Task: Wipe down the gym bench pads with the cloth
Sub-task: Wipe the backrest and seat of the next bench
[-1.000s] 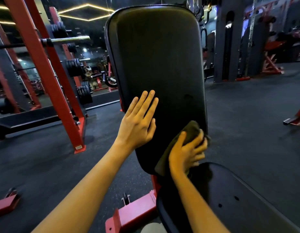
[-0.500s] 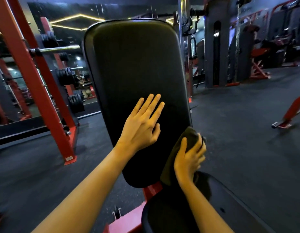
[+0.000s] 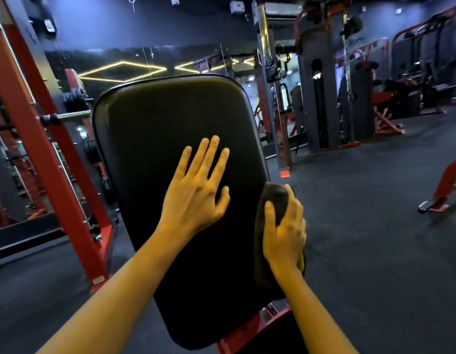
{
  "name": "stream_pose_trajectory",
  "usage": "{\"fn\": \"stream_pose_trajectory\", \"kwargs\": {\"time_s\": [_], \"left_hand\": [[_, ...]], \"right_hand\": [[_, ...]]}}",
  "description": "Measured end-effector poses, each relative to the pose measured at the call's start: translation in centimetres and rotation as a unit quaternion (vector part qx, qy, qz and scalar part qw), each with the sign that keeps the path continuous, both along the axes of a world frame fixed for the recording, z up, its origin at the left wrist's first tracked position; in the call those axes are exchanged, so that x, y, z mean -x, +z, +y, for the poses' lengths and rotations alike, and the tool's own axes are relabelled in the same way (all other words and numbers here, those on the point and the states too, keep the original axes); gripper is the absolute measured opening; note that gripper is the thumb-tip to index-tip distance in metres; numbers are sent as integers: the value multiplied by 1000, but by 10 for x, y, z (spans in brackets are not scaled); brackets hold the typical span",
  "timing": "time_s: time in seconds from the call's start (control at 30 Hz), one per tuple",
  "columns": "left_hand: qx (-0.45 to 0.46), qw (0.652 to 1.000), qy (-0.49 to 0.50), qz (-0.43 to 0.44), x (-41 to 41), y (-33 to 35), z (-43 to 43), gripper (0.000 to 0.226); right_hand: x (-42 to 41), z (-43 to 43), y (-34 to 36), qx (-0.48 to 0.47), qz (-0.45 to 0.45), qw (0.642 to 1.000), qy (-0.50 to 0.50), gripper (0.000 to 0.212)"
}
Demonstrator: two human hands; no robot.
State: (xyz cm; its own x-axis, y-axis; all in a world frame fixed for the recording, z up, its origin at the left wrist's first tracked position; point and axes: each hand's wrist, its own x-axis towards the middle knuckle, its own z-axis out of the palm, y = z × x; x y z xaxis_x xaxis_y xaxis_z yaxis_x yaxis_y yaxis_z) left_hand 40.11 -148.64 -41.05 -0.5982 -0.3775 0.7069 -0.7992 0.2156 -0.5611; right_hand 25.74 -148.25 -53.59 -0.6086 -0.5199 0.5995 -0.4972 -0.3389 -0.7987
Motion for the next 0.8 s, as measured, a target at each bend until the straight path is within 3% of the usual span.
{"fn": "stream_pose_trajectory", "kwargs": {"time_s": [0.1,0.27,0.37,0.5,0.63,0.73,0.8], "left_hand": [[9,1000,-2,2,2,0,-1,68],[14,1000,-15,6,2,0,-1,67],[17,1000,-13,4,2,-1,0,67],[16,1000,-3,2,2,-1,-1,67],[23,1000,-8,-2,2,-1,-2,67],[27,1000,-6,-4,1,-1,-3,64],[33,999,-7,-1,1,-2,-5,62]], "right_hand": [[8,-9,38,-11,-25,999,24,56],[10,-29,117,34,72,997,5,54],[9,-23,90,75,59,995,21,66],[3,-6,33,40,31,999,14,73],[9,-23,94,26,37,999,14,65],[12,-30,134,74,89,993,20,63],[12,-28,124,118,63,989,56,56]]}}
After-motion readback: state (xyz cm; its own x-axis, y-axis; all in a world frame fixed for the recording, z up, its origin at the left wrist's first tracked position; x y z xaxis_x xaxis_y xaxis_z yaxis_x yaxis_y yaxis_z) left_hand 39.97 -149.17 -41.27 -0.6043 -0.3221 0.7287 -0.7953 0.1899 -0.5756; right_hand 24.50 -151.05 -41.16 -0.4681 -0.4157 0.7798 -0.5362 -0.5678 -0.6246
